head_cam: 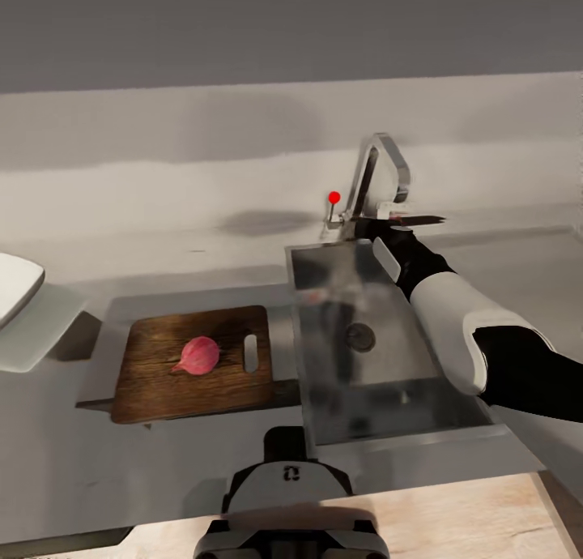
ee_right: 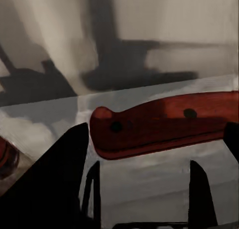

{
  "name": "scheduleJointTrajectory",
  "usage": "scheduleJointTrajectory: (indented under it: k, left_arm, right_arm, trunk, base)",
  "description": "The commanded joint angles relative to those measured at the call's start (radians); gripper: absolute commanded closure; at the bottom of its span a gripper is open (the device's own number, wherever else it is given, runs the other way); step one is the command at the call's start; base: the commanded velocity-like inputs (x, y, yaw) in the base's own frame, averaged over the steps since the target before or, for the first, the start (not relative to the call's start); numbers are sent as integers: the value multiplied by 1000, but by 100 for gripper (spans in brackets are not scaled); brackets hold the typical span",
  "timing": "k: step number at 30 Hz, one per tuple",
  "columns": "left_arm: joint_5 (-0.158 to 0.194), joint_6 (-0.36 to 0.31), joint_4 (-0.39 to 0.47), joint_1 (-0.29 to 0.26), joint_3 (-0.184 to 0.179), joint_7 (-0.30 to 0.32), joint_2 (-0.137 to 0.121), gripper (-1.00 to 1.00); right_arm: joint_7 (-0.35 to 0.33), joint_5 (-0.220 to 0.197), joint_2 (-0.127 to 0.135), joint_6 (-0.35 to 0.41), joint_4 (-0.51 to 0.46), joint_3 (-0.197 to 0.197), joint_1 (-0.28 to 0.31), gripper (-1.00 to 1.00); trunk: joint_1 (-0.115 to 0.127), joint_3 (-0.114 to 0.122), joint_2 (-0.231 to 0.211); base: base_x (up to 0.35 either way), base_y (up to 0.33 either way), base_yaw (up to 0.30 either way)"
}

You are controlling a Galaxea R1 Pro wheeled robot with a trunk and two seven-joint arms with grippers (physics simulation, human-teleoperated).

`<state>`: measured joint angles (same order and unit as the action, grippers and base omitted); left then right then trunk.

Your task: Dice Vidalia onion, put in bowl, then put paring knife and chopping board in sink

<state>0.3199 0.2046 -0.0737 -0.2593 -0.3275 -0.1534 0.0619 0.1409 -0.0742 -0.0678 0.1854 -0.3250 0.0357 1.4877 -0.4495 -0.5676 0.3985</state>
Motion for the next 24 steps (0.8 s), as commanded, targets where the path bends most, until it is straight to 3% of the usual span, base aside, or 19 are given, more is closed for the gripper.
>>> scheduleJointTrajectory:
  k: [1, 11, 24]
  left_arm:
    - [7, 7, -5, -1, -8, -2, 1, -100]
    - [7, 7, -5, -1, -8, -2, 1, -100]
    - [7, 7, -5, -1, -8, -2, 1, -100]
  right_arm:
    - [5, -9, 0, 5, -2, 4, 0, -100]
    - [5, -9, 0, 5, -2, 4, 0, -100]
    - [14, -7, -2, 5, 3, 5, 0, -100]
  trunk:
    - [-1, -1, 2]
    - [-1, -1, 2]
    - [-1, -1, 2]
  base:
    - [0, -237, 21]
    - [0, -227, 4]
    - [0, -17, 0]
